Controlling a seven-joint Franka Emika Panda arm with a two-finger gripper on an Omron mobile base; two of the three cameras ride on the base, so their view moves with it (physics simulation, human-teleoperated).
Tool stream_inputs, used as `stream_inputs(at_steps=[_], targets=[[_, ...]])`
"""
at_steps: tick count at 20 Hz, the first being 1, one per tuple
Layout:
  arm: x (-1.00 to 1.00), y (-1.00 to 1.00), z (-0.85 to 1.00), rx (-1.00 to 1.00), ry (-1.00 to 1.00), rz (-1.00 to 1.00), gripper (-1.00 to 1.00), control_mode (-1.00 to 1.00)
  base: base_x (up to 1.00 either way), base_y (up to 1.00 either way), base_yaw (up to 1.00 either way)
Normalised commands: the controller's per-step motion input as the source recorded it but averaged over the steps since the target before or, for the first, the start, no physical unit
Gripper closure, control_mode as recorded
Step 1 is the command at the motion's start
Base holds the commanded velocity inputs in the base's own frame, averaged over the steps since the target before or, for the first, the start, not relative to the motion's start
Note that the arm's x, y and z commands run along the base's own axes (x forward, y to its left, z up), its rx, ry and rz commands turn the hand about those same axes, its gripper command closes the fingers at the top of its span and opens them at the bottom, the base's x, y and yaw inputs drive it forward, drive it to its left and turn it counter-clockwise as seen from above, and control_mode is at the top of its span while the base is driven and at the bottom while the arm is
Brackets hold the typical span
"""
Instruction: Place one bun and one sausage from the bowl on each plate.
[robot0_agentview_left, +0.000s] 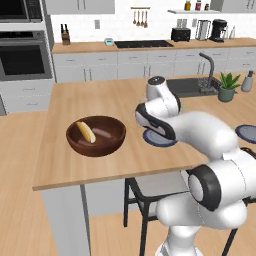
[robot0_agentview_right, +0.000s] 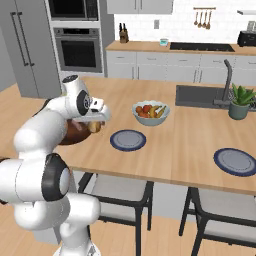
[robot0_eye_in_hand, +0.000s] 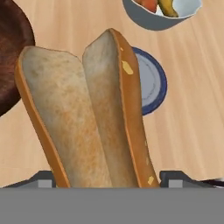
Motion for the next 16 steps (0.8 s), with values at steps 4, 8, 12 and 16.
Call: stream_inputs(at_steps=[4,8,12,16], targets=[[0.03,-0.64,-0.19,0.01,0.07,-0.2,1.0,-1.0,0.0,0.0,0.0],[-0.36,0.0,0.0,0.0,-0.06,0.0,1.0,-1.0,0.0,0.0,0.0],[-0.75,-0.19,0.0,0.0,-0.14,0.02,1.0,1.0,-0.25,-0.25,0.0],[0.0,0.0,0.0,0.0,0.0,0.0,1.0,1.0,-0.38,-1.0,0.0]])
